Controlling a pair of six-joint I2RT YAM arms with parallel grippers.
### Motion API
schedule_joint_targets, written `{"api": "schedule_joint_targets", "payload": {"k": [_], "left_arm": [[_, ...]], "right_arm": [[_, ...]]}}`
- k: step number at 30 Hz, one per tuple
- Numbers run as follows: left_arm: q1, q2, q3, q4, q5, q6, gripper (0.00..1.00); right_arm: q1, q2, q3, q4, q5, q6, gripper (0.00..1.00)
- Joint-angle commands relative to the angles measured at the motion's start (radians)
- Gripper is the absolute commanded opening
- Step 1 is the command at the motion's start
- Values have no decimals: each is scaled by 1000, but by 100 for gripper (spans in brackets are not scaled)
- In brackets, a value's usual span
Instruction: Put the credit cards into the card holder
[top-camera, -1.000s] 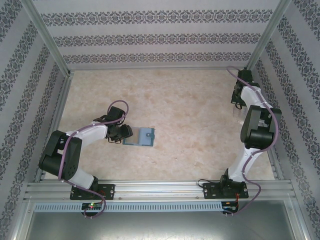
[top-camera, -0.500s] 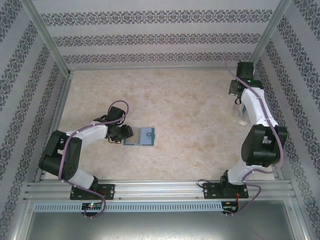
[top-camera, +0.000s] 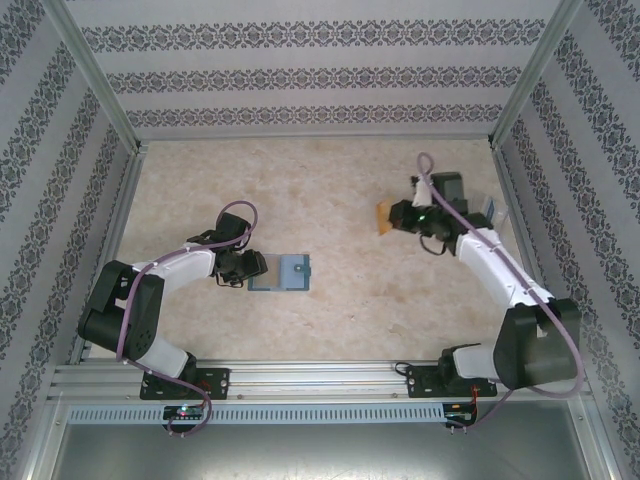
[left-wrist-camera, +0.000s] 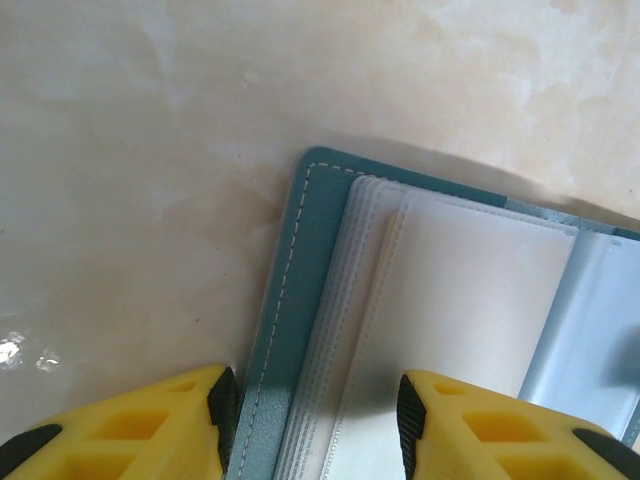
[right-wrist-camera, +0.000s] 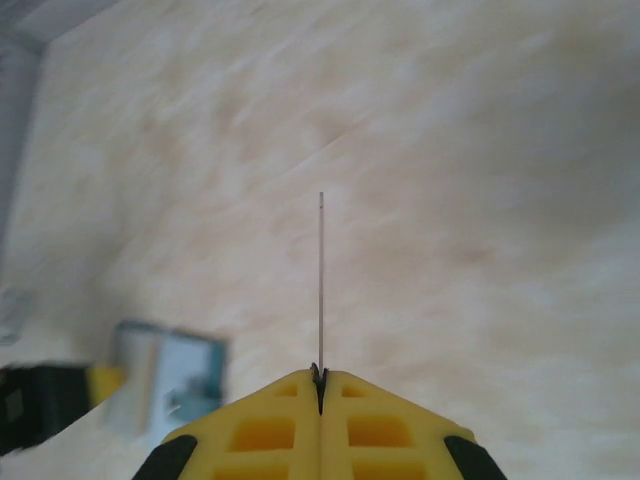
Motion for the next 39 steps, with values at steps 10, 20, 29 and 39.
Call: {"api": "schedule_joint_targets", "payload": {"k": [10,20,29,39], "left_arm": [[-22,20,-17,-36,57,-26,48],[-23,17,-26,-26,60,-42,46],[-22,-5,-37,-38,53,-35,38],[-22,-3,-64,-15,52,-38,37]], "right_arm": [[472,103,-261,710,148,490,0],[661,338,-289,1051,327,638,0],[661,445,-268,1033,318,621,0],[656,528,-225,1060,270,651,0]]}}
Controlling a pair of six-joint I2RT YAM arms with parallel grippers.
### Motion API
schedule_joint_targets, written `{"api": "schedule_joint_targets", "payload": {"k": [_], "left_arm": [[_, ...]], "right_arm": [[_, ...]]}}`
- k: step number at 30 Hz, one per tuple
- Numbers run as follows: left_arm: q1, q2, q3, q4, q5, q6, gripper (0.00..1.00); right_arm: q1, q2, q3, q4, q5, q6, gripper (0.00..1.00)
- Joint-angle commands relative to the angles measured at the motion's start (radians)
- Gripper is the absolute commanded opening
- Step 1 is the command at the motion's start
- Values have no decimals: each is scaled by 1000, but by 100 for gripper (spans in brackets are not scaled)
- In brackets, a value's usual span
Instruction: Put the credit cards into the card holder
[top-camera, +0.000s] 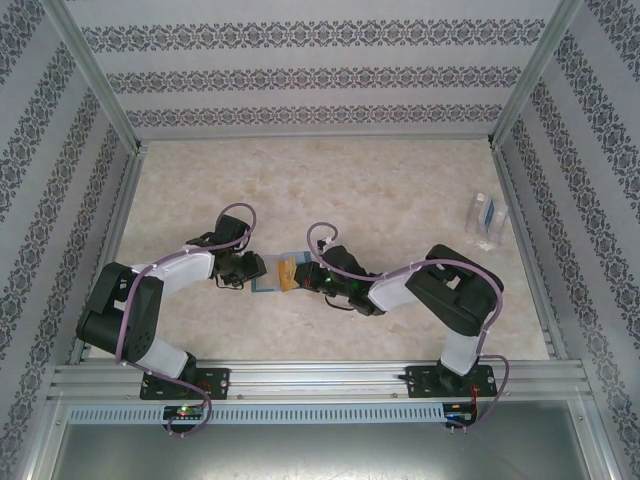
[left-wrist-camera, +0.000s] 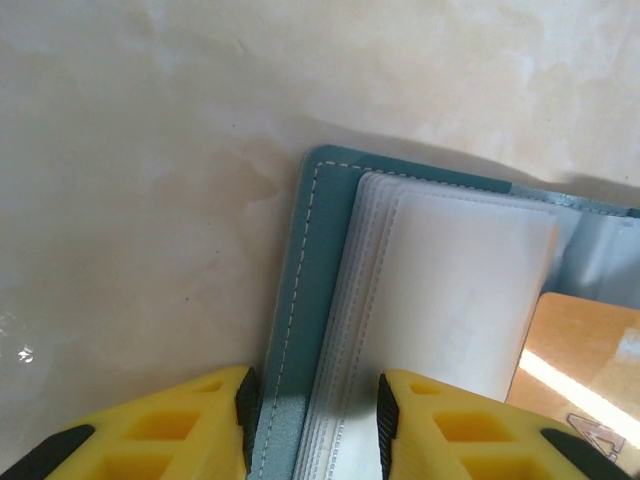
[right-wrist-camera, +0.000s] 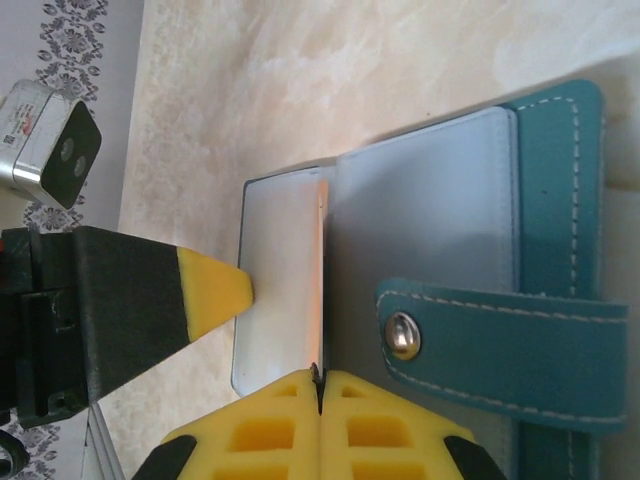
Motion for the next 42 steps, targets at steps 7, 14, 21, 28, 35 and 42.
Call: {"api": "schedule_joint_targets", "payload": {"k": [7,14,21,28,35,42], "left_arm": [[-22,15,-52,-23,24,-9,37],[-21,16,-43,-30,20,-2,37],[-21,22,-36,-29,24,0,37],[-23,26,-28,-39,39,4,39],[-15,5,-16,-60,40,7,45],[9,-50,-47,-24,56,-21,45]], "right_arm": [[-20,89,29,88,-51,52,0],[-50,94,26,100,-66,28,0],[-19,148,63,127,-78,38,0],[5,228,93,204,-71,87,0],[15,245,127,175,-95,82,0],[10,220,114,131,-80,61,11]]}}
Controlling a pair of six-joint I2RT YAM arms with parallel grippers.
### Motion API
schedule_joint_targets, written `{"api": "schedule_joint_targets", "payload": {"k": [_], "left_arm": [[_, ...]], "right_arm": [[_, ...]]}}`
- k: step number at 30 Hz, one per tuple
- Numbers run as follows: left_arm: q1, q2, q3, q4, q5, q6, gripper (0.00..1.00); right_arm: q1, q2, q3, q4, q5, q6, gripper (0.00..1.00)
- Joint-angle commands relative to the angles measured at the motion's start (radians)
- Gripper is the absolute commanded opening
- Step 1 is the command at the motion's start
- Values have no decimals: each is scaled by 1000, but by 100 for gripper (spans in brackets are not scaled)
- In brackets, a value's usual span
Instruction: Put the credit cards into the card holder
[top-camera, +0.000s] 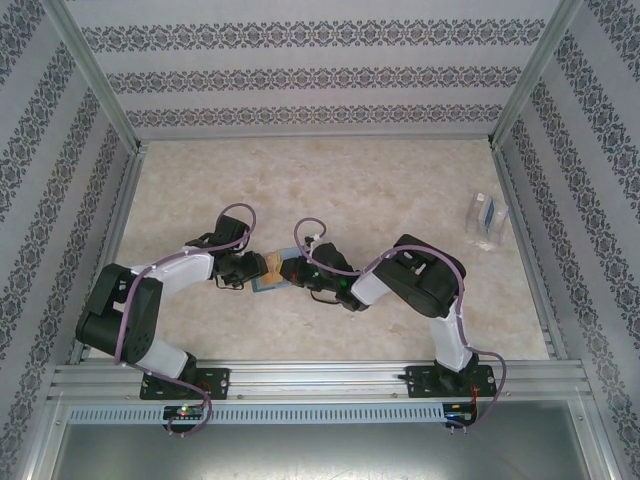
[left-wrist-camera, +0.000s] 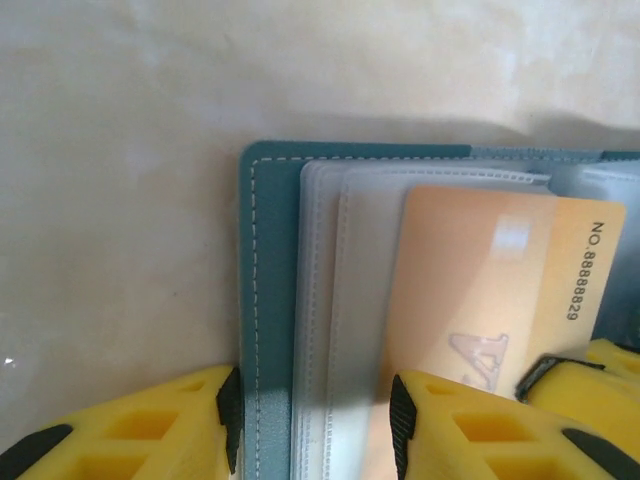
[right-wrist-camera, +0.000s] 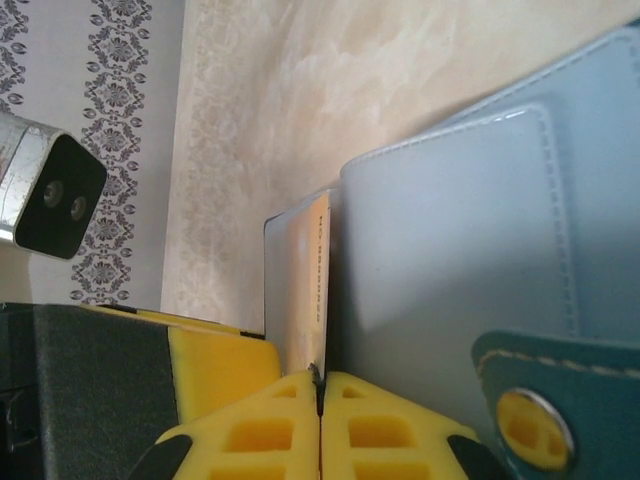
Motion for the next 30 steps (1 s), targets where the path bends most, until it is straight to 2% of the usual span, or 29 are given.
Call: {"api": "schedule_joint_targets", "payload": {"k": [1,5,14,16,21,25,30], "left_arm": [[9,-30,-27,-47,36,-20,45],[15,-21,-29,-39,39,-15,43],[18,16,-33,-20,55,-11,38],[19,11,-36,-17,53,-9,38],[22,14,-30,-25,50,3,38],[22,10,-33,-4,62,9,39],[22,-3,-40,18,75,11,46]], "right_arm": [[12,-15,-2,-91,2,-33,12],[-1,-84,-1,-201,31,-106,20],[-13,-97,42,-299,24,-190,24],[-9,-101,52,-312,24,-202,21],[-1,-92,76,-342,21,-218,6],[6,-72,103,-364,-6,-232,3],[16,-47,135,-377,-50,-240,0]]}}
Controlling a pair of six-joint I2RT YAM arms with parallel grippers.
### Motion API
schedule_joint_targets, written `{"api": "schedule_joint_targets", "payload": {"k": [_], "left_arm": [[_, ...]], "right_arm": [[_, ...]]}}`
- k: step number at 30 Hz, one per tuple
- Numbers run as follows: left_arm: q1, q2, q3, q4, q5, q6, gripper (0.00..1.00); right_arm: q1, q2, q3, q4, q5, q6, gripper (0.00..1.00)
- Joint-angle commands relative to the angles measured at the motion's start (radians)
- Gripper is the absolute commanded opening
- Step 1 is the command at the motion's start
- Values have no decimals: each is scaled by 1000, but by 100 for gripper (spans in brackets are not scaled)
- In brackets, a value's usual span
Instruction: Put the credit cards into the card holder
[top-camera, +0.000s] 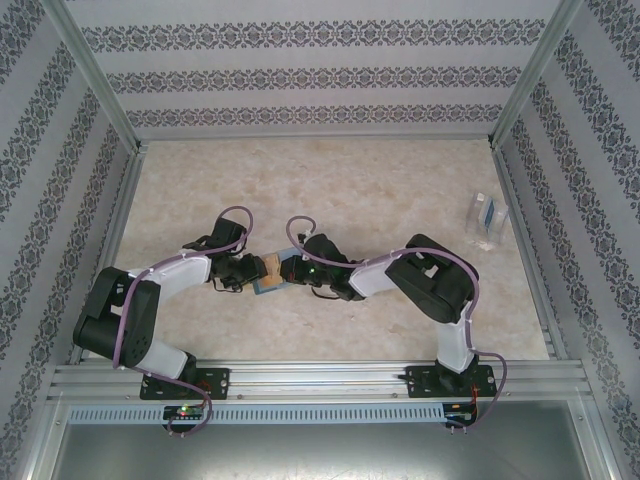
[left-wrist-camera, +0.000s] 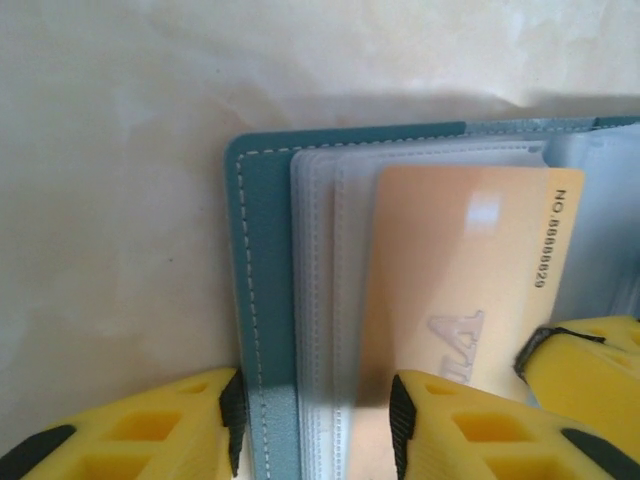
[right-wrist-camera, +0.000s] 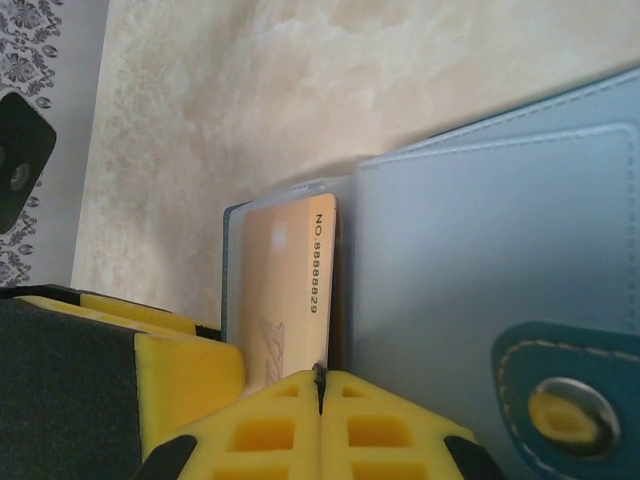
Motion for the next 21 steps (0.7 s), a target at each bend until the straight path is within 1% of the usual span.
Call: {"api": "schedule_joint_targets", "payload": {"k": [1,5,13,16,21], "left_arm": [[11,3,-23,12,25,12,47],[19,1,-22,16,29,18,47],[52,5,-14,16,35,46,47],[52,17,4,1,49,68,47],[54,36,11,9,60,80,47]], "right_arm": [[19,32,38,-35,-47,-41,0],[22,43,70,-63,-80,-60,0],[22,48,119,-173,-132,-152,0],[22,59,129,-175,-148,-162,0],[25,63,137,-143,-179,-170,6]]}}
